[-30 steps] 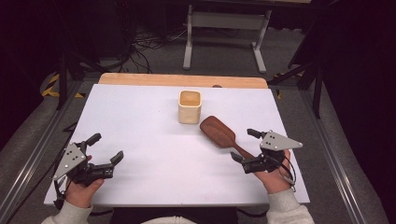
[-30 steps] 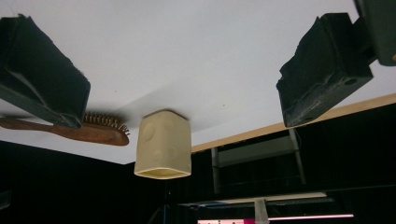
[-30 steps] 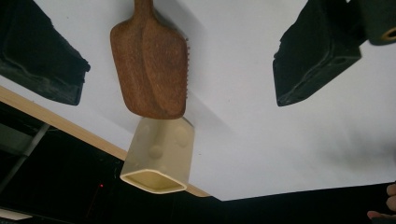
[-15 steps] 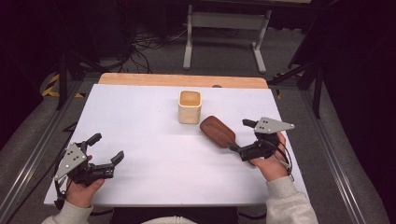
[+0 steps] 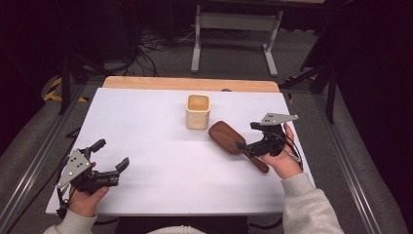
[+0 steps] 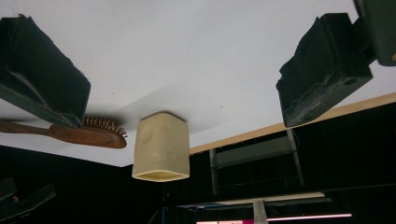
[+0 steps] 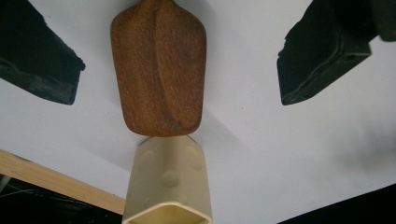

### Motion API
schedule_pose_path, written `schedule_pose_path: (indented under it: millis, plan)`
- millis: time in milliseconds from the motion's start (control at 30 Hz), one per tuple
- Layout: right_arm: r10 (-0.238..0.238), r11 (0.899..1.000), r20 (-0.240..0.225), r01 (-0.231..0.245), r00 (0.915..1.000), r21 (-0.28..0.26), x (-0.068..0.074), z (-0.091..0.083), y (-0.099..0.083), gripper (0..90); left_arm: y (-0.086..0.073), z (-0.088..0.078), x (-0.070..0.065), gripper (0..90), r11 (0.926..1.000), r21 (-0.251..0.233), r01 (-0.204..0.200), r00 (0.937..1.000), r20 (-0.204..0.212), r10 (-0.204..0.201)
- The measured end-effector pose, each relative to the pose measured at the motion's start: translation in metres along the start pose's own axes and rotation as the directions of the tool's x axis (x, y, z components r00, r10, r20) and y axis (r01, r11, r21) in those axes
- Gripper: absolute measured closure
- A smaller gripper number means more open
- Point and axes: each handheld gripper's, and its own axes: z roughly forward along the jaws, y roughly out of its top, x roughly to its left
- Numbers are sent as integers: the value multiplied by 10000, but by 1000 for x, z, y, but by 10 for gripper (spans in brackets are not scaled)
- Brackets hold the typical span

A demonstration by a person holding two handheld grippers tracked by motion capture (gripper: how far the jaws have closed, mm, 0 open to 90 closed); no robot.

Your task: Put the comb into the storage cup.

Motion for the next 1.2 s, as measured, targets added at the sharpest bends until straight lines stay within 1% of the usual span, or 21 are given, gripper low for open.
schedule_pose_path:
  millis: [33, 100, 167, 200, 267, 300, 333, 433, 533, 633, 667, 733, 767, 900, 933, 967, 1000, 1100, 1133, 1167, 1200]
  plan:
    - [287, 9993, -154, -290, 9995, -236, 0, 0, 1, 6, 0, 0, 0, 34, 10000, 32, -7, 10000, 14, 7]
    - [323, 9992, -207, -327, 9993, -213, 0, -1, 2, 4, 0, 0, 0, 35, 10000, 73, -3, 10000, -2, 3]
    - [190, 9998, 59, -189, 9998, -100, -2, -3, 5, 5, 0, 0, 0, 34, 10000, 37, 3, 10000, 2, -3]
    - [119, 9999, 194, -120, 9997, 49, -3, -3, 6, 5, 0, 0, 0, 35, 10000, 39, 0, 10000, 3, 0]
    - [28, 9998, 159, -31, 9999, 194, -3, -2, 7, 8, 0, 0, 0, 34, 10000, 60, -22, 10000, 15, 22]
    - [-30, 9992, 273, 19, 9996, 412, -4, -1, 8, 13, 0, 0, 0, 34, 10000, 78, -30, 10000, 7, 30]
    - [-245, 9970, 456, 211, 9987, 746, -3, 1, 9, 25, 0, 0, 0, 35, 9999, 97, -31, 10000, 5, 31]
    - [-545, 9909, 629, 462, 9965, 1267, -4, 5, 10, 44, 0, 0, 0, 34, 9999, 107, -52, 10000, -6, 52]
    - [-756, 9764, 850, 565, 9935, 2084, -7, 10, 8, 91, 0, 0, 0, 34, 9999, 109, -72, 10000, 7, 71]
    - [-881, 9576, 941, 583, 9917, 2822, -11, 15, 6, 111, 0, 0, 1, 35, 9999, 131, -76, 10000, 19, 76]
    - [-923, 9488, 1013, 566, 9906, 3107, -13, 17, 5, 119, -1, 0, 1, 34, 9999, 114, -79, 10000, 7, 79]
    - [-872, 9394, 1041, 470, 9907, 3396, -15, 19, 4, 132, -1, 0, 1, 35, 9999, 121, -78, 10000, 12, 78]
    - [-805, 9312, 920, 420, 9925, 3621, -16, 21, 3, 172, -1, 0, 1, 35, 9999, 120, -82, 10000, 10, 82]
    - [-777, 9021, 658, 421, 9948, 4296, -17, 27, 0, 219, 0, 0, 1, 34, 9999, 138, -79, 10000, 9, 79]
    - [-737, 8957, 614, 391, 9954, 4429, -17, 28, 0, 219, -1, 0, 1, 34, 9999, 142, -68, 10000, -1, 68]
    - [-784, 8867, 601, 421, 9951, 4605, -17, 30, -1, 219, -1, 0, 1, 34, 9998, 150, -104, 9999, -1, 104]
    - [-819, 8811, 609, 438, 9948, 4710, -17, 31, -2, 220, -1, 0, 1, 35, 9998, 157, -108, 9999, 0, 108]
    - [-796, 8562, 652, 348, 9947, 5156, -17, 35, -4, 223, 0, 0, 1, 34, 9998, 158, -127, 9999, 10, 127]
    - [-833, 8519, 684, 355, 9942, 5226, -18, 35, -4, 225, 0, 0, 1, 35, 9998, 158, -127, 9999, 10, 127]
    - [-857, 8414, 651, 372, 9942, 5391, -18, 37, -5, 233, -1, 0, 1, 34, 9998, 155, -100, 10000, 7, 100]
    - [-857, 8414, 651, 372, 9942, 5391, -18, 37, -5, 233, -1, 0, 1, 34, 9998, 155, -100, 10000, 7, 100]
